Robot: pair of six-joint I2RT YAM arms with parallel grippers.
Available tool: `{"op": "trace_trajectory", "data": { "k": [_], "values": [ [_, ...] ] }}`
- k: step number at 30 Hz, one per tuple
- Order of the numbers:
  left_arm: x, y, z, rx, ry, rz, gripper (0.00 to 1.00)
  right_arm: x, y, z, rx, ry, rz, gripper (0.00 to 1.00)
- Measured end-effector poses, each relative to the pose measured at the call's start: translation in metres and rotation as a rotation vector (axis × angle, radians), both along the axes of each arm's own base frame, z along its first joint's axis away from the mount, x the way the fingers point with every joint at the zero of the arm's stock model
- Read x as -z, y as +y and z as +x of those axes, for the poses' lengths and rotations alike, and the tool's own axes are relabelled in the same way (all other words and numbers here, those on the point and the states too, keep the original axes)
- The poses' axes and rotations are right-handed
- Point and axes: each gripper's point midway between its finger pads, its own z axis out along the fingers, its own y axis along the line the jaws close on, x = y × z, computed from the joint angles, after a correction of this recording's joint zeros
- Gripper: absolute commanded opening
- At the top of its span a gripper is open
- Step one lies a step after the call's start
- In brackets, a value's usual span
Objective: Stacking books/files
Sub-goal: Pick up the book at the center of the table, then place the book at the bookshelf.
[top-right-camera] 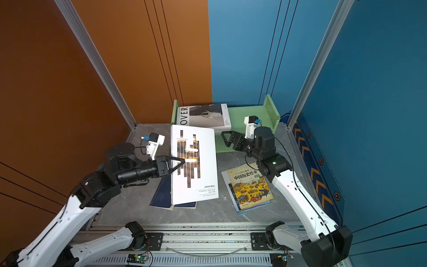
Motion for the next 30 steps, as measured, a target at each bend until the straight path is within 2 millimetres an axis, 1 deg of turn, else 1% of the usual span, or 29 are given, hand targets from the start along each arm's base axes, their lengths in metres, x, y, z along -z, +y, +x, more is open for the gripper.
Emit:
{"op": "trace_trajectory", "data": {
  "k": [2,3,4,6,7,8,10,12,14,15,17,18,20,23,25,30],
  "values": [
    [-0.028,0.005,-0.003,0.007,-0.061,-0.032,0.19,-0.018,-0.008,-0.003,0.008,-0.041,0.03,1.0],
    [-0.042,0.007,-0.003,0.004,-0.097,-0.048,0.17,-0.025,-0.011,-0.003,0.013,-0.059,0.046,1.0],
    [-0.052,0.008,-0.002,-0.001,-0.129,-0.062,0.17,-0.032,-0.013,-0.004,0.016,-0.077,0.06,1.0],
    [-0.072,0.007,0.004,-0.011,-0.195,-0.095,0.21,-0.043,-0.015,-0.004,0.016,-0.104,0.096,1.0],
    [-0.079,0.007,0.008,-0.015,-0.222,-0.109,0.21,-0.048,-0.016,-0.004,0.015,-0.115,0.114,1.0],
    [-0.086,0.005,0.014,-0.024,-0.247,-0.123,0.2,-0.054,-0.015,-0.003,0.01,-0.13,0.14,1.0],
    [-0.097,0.0,0.033,-0.051,-0.286,-0.142,0.18,-0.062,-0.012,-0.004,-0.004,-0.151,0.188,1.0],
    [-0.106,-0.005,0.059,-0.098,-0.329,-0.165,0.17,-0.065,-0.011,-0.004,-0.014,-0.166,0.231,1.0],
    [-0.106,-0.011,0.09,-0.152,-0.353,-0.179,0.16,-0.066,-0.009,-0.003,-0.023,-0.179,0.271,1.0],
    [-0.102,-0.012,0.107,-0.183,-0.351,-0.187,0.16,-0.064,-0.008,-0.003,-0.03,-0.183,0.288,1.0],
    [-0.096,-0.013,0.133,-0.23,-0.344,-0.206,0.16,-0.061,-0.004,-0.005,-0.045,-0.185,0.323,1.0],
    [-0.095,-0.013,0.145,-0.254,-0.341,-0.225,0.16,-0.061,0.001,-0.006,-0.06,-0.186,0.341,1.0],
    [-0.094,-0.014,0.164,-0.286,-0.34,-0.267,0.16,-0.066,0.014,-0.012,-0.102,-0.198,0.375,1.0],
    [-0.098,-0.015,0.179,-0.315,-0.343,-0.342,0.16,-0.072,0.039,-0.02,-0.173,-0.218,0.411,1.0],
    [-0.102,-0.016,0.186,-0.324,-0.339,-0.385,0.16,-0.071,0.052,-0.02,-0.198,-0.207,0.422,1.0],
    [-0.107,-0.017,0.202,-0.324,-0.319,-0.492,0.16,-0.074,0.076,0.0,-0.208,-0.15,0.448,0.98]
  ]
}}
